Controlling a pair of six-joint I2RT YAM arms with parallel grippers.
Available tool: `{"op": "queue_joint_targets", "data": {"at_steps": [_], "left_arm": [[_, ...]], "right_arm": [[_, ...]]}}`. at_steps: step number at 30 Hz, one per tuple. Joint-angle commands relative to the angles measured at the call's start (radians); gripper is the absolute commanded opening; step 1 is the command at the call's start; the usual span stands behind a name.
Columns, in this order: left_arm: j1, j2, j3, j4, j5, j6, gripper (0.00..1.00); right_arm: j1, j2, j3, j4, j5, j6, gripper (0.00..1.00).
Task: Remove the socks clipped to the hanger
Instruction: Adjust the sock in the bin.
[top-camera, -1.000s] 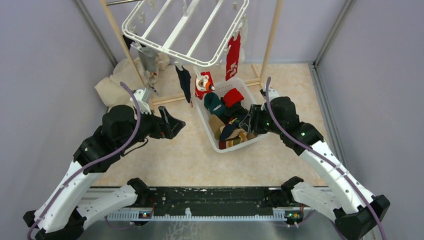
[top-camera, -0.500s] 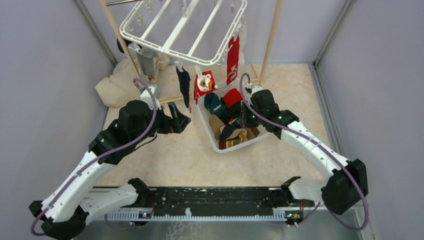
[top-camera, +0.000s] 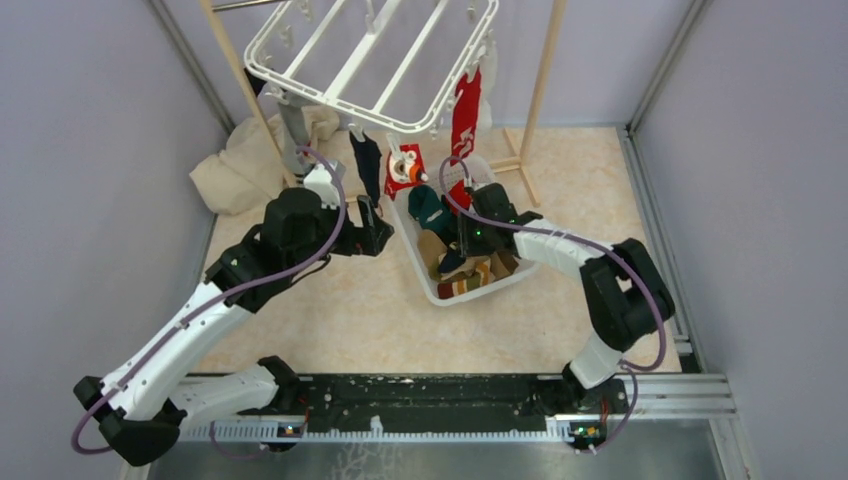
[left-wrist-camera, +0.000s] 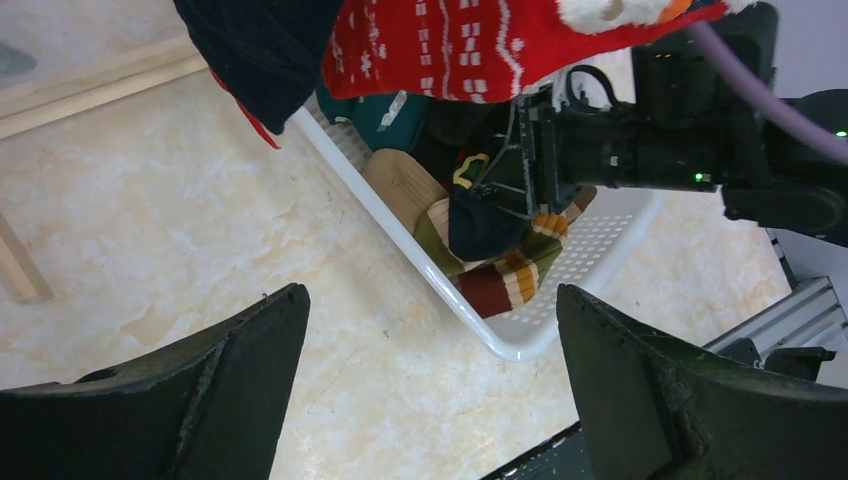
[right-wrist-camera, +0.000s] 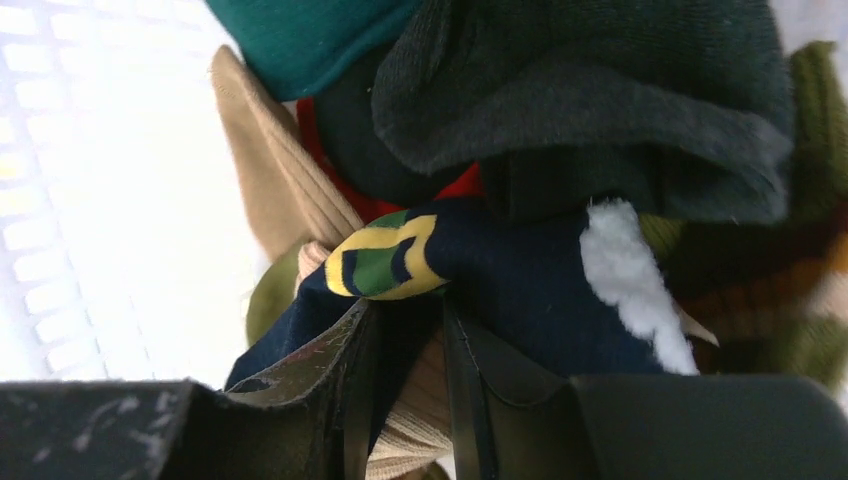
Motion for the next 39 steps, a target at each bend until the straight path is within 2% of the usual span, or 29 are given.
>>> {"op": "queue_joint_targets", "data": {"at_steps": [1,4,7,13,17,26,39], "left_arm": [[0.008,0.013,0.023,0.05,-0.007,0.032,0.99],[0.01,0.014,0.015,0.067,0.002,0.026,0.99],[0.01,0.014,0.01,0.075,0.005,0.024,0.99],[0.01,0.005,0.018,0.072,0.002,0.03,0.99],[0.012,-0.014,0.01,0.074,-0.007,0.037,0.99],[0.013,-0.008,0.002,0.062,-0.008,0.052,0.99],[0.014,-0.128,-0.101,-0.052,-0.091,0.028,0.99]], "right_arm": [[0.01,0.081,0.03,0.148,-0.057,0.015,0.31],[0.01,0.073,0.018,0.158,-0.063,0.01,0.32],[0.009,-0.032,-0.002,0.141,-0.052,0.005,0.36],[0.009,-0.284,0.04,-0.018,-0.029,-0.025,0.58],[0.008,-0.409,0.064,-0.127,-0.03,-0.041,0.65],[0.009,-0.535,0.033,-0.122,-0.046,-0.003,0.67],[0.026,-0.486,0.178,-0.005,-0.164,0.107,0.59]]}}
